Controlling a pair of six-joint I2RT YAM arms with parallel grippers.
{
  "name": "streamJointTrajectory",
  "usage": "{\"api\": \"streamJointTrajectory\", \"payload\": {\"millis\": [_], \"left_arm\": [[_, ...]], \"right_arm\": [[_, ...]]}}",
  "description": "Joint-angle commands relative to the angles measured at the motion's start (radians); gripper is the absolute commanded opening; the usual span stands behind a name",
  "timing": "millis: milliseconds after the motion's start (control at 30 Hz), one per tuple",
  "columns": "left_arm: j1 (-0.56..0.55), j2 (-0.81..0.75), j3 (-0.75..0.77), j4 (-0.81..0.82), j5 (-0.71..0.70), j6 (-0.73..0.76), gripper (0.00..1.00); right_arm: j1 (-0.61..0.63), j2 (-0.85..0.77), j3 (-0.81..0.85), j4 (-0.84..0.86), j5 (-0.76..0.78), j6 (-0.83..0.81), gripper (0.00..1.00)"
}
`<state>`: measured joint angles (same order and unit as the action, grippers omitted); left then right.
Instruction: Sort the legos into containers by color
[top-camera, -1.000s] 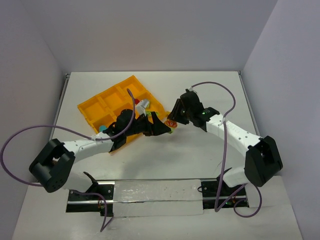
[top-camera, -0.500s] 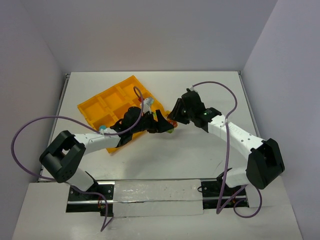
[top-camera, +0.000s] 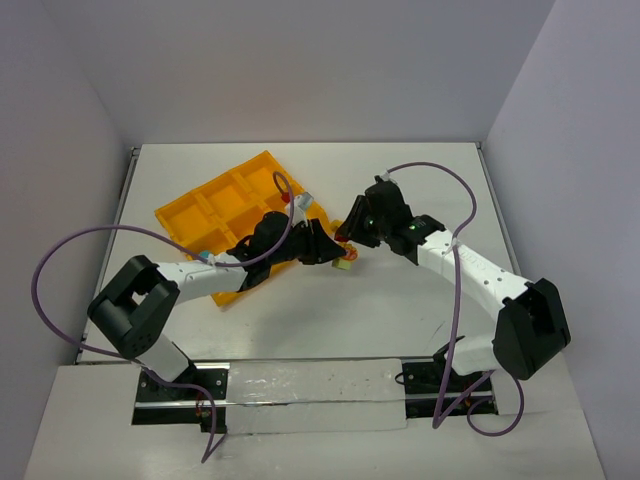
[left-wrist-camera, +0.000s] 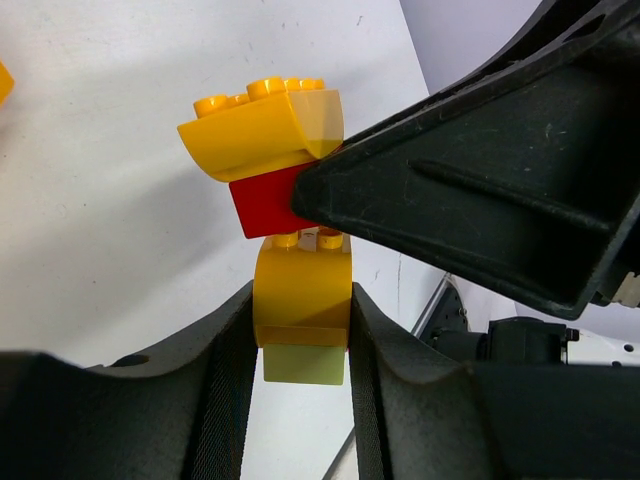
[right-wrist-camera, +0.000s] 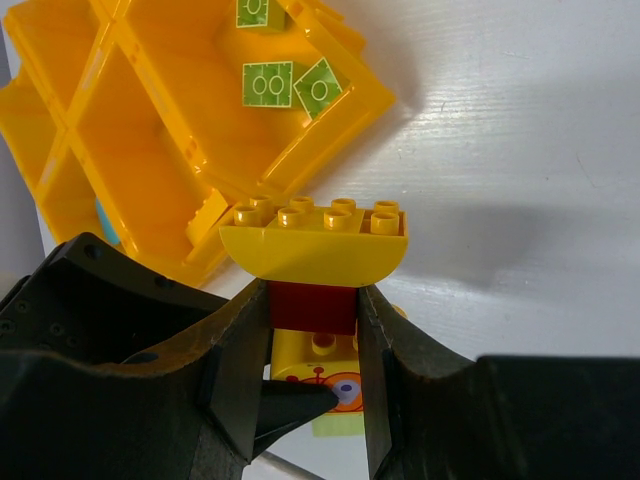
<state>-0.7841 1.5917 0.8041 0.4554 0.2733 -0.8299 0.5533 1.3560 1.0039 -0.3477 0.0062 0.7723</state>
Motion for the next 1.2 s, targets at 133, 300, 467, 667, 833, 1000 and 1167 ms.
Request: {"api": "streamJointTrajectory", "payload": {"millis": [133,300,467,667,833,1000,1167], "left_arm": [[-0.006,0.008,0.069,-0.016,0.023,0.025,0.00],[-0.006,-0.009,0.052,-0.077,0.042,0.057,0.00],[-0.006,-0.060,0.015,-0.165,0.049,0.096,0.00],[0.006,-0.221,-0.015,-0.302,-0.057,0.137,0.00],[0.108,-0.308,-0.027,-0.355,-0.038,0.087,0.00],[0.275,-0.365,0.027,-0.389,0.068,-0.003,0.00],[0.285,-0.350,0.144,-0.447,0.061,-0.024,0.00]], "right_arm": [[-0.001,-0.040,0.001,0.021,0.010,0.002,0.33],[-0.024,-0.034,-0.010,-0.006,0.079,-0.021,0.32],[-0.070,-0.014,-0.033,-0.026,0.153,-0.062,0.32],[-0.096,0.030,-0.115,-0.020,0.195,-0.096,0.33],[-0.098,0.054,-0.142,-0.002,0.148,-0.131,0.43],[-0.097,0.057,-0.121,-0.013,0.108,-0.170,0.82],[-0.096,-0.007,-0.066,-0.041,0.087,-0.185,0.92]]}}
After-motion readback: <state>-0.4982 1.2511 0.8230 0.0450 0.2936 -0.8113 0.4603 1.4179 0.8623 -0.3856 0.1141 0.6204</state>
